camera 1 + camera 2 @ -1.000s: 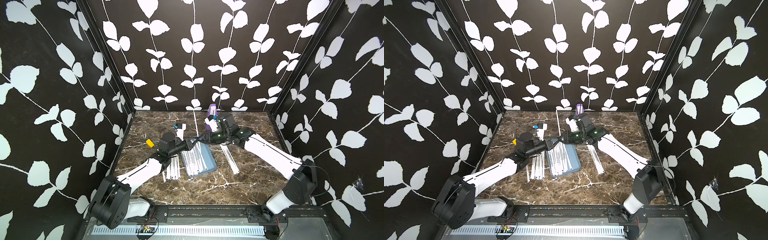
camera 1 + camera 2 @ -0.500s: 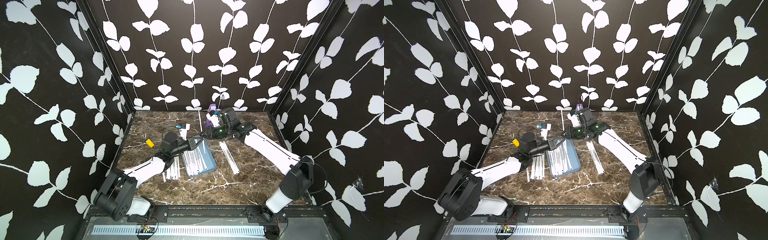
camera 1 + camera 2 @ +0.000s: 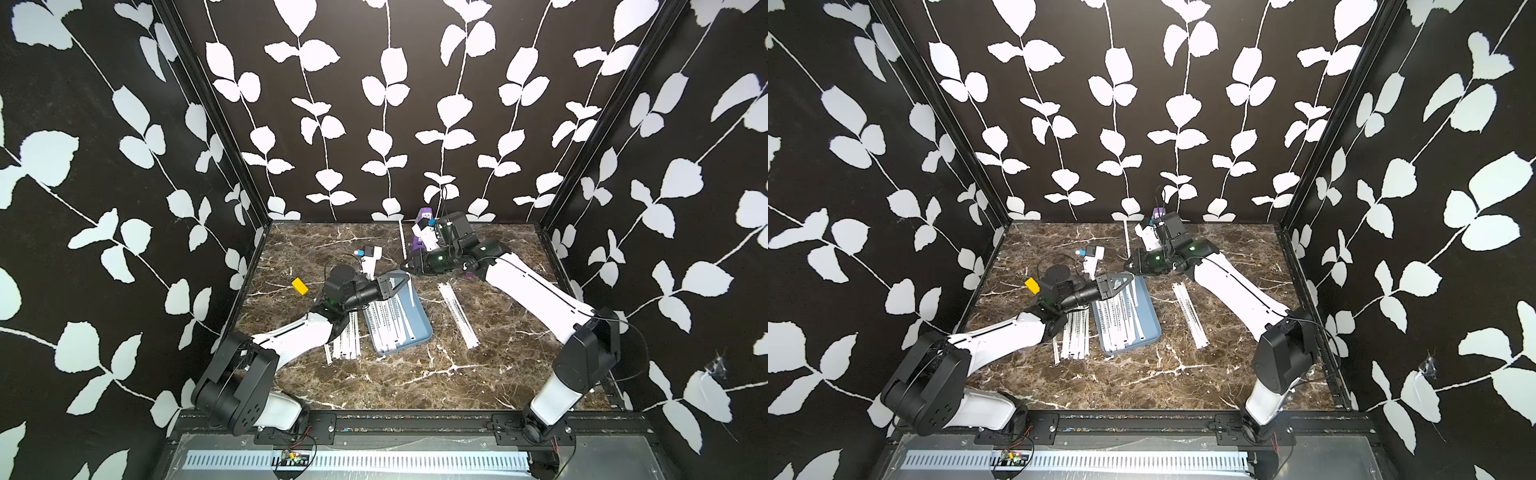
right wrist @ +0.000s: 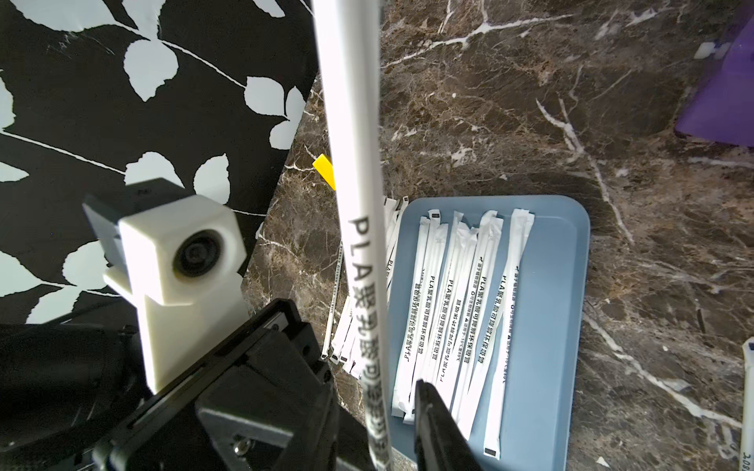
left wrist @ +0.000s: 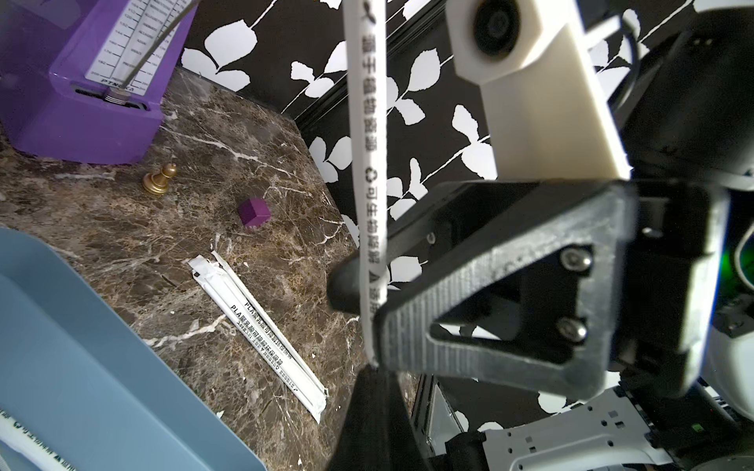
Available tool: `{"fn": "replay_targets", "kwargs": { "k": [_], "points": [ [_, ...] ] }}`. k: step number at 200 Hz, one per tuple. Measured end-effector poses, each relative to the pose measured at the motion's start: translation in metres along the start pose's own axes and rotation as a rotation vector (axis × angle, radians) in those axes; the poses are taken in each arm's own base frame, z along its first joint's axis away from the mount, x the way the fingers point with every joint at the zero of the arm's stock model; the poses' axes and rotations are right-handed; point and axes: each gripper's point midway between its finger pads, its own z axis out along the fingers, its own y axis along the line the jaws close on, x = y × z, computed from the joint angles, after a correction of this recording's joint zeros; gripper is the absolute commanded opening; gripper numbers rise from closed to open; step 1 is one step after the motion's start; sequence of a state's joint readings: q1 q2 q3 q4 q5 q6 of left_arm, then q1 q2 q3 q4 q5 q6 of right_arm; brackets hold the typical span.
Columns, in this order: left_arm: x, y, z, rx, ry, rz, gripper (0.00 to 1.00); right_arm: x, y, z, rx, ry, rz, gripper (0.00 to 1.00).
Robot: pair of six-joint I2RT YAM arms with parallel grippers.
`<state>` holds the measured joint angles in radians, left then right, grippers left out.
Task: Put the straws into the storage box
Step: Place the straw in the storage box.
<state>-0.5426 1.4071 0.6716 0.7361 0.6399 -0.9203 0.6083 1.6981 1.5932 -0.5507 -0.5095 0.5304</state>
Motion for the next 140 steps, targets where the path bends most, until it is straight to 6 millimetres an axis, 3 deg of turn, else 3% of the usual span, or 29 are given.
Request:
{"fn": "replay_targets", "kwargs": {
  "k": [32, 62, 97, 117, 140],
  "points": [
    [0.001, 0.001, 0.001, 0.000, 0.002, -0.002, 0.00, 0.001, -0.002, 0.003, 0.001, 0.006, 0.002, 0.15],
    [0.003, 0.006, 0.002, -0.011, 0.007, -0.006, 0.24, 0.001, -0.003, 0.003, 0.010, 0.005, 0.014, 0.11],
    [0.011, 0.023, -0.002, -0.081, 0.037, -0.005, 0.39, -0.001, -0.010, 0.004, 0.043, -0.007, 0.026, 0.10],
    [0.019, 0.040, -0.021, -0.155, 0.057, -0.013, 0.41, 0.003, -0.021, 0.012, 0.093, 0.005, 0.031, 0.10],
    [0.019, 0.075, -0.068, -0.328, 0.023, -0.040, 0.43, 0.024, -0.058, 0.033, 0.281, 0.078, 0.013, 0.10]
  ]
}}
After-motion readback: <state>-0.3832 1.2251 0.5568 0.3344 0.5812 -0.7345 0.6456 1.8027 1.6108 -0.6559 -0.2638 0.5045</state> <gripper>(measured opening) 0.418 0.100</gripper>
